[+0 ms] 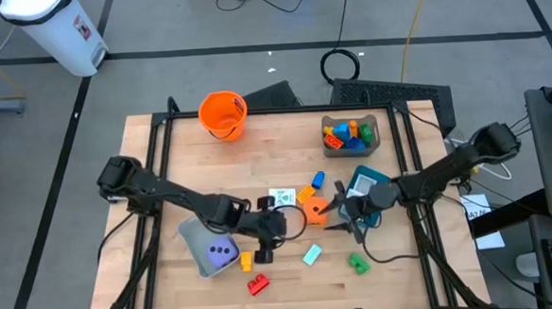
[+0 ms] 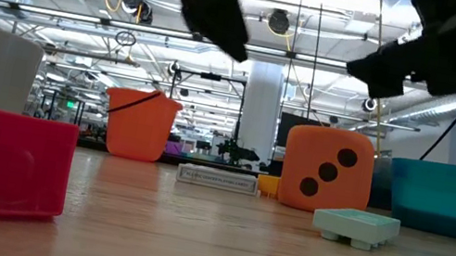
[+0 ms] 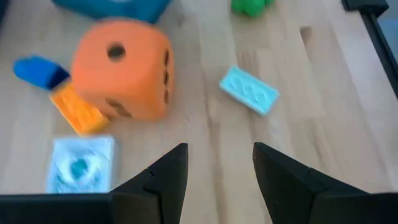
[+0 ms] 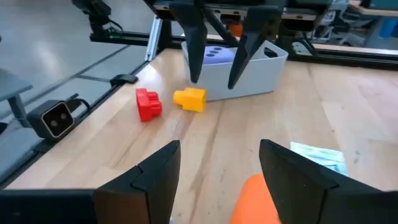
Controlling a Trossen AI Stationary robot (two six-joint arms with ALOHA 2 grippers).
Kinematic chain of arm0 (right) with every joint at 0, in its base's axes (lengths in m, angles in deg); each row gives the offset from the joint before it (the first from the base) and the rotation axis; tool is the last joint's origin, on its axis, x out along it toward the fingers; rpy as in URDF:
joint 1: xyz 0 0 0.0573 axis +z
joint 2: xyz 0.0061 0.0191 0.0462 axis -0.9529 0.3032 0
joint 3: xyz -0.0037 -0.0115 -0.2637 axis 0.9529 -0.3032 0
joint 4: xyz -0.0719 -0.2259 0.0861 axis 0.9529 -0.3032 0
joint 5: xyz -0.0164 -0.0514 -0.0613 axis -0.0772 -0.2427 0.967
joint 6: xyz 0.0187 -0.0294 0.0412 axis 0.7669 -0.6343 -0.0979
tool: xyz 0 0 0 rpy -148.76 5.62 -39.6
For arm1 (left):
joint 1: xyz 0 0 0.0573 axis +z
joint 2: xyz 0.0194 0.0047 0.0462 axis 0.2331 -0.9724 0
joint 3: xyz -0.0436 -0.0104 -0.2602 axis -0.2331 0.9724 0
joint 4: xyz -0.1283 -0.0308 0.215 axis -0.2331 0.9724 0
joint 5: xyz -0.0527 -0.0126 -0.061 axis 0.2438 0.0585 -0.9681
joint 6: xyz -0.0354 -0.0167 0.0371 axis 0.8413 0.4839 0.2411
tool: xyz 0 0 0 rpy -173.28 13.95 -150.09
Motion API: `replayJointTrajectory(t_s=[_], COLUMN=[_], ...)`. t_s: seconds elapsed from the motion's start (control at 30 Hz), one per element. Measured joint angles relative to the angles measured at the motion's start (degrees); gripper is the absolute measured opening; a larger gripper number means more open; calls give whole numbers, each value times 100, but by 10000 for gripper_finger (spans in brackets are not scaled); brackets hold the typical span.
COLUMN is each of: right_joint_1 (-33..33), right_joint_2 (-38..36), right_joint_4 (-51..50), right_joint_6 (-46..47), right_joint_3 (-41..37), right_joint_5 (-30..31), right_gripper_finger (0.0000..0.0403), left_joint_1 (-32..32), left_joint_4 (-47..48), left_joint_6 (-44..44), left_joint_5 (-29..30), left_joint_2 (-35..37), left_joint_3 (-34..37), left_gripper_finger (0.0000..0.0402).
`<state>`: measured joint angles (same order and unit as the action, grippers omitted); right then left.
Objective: Pick & Place Toys
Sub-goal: Put the yellow game piece into the black bin
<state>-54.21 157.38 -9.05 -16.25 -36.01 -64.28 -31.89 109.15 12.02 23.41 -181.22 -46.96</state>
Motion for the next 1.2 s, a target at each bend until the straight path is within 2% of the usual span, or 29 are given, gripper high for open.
replayJointTrajectory(t_s=[0.17, 0.3, 0.67, 0.8, 1.03, 1.2], right_joint_1=[-1, -1, -3, -3, -7, -43], right_joint_2=[401, 567, 587, 587, 587, 587], right_joint_4=[863, 1261, 1479, 1479, 1476, 1429], right_joint_6=[-67, -359, -578, -690, -719, -707], right_joint_3=[-264, -275, -275, -275, -275, -273], right_joint_5=[-11, -12, -17, -17, -17, -21], right_gripper_finger=[210, 210, 210, 210, 205, 204], left_joint_1=[-265, -449, -772, -721, -514, -426], left_joint_4=[571, 687, 987, 1033, 1623, 2699], left_joint_6=[846, 1058, 1514, 1645, 2012, 1858], left_joint_5=[-5, -7, -42, -440, -1851, -1901], left_joint_2=[-2, -2, -56, -230, -846, -1235], left_joint_3=[0, 0, 0, -4, -157, -844], left_gripper_finger=[186, 186, 186, 186, 186, 186])
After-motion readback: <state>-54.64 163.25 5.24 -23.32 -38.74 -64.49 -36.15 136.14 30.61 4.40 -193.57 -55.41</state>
